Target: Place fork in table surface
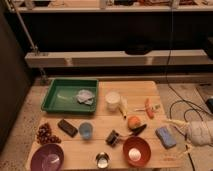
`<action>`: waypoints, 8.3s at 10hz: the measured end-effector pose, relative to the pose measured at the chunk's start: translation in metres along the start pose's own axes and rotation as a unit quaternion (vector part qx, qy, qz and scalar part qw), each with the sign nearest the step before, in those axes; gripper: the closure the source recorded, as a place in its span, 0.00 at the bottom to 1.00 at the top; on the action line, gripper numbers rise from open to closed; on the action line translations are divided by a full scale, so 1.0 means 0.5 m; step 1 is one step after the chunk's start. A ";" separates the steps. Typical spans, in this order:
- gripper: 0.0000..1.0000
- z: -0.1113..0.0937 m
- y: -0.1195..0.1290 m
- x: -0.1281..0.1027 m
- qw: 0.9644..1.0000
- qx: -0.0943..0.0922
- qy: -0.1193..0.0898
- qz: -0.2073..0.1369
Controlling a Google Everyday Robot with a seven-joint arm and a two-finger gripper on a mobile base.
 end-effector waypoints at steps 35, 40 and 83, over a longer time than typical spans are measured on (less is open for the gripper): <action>0.20 0.115 -0.269 0.492 0.992 0.013 0.108 0.063; 0.20 0.114 -0.276 0.483 0.993 0.019 0.045 0.108; 0.20 0.118 -0.340 0.451 0.910 0.149 0.317 -0.221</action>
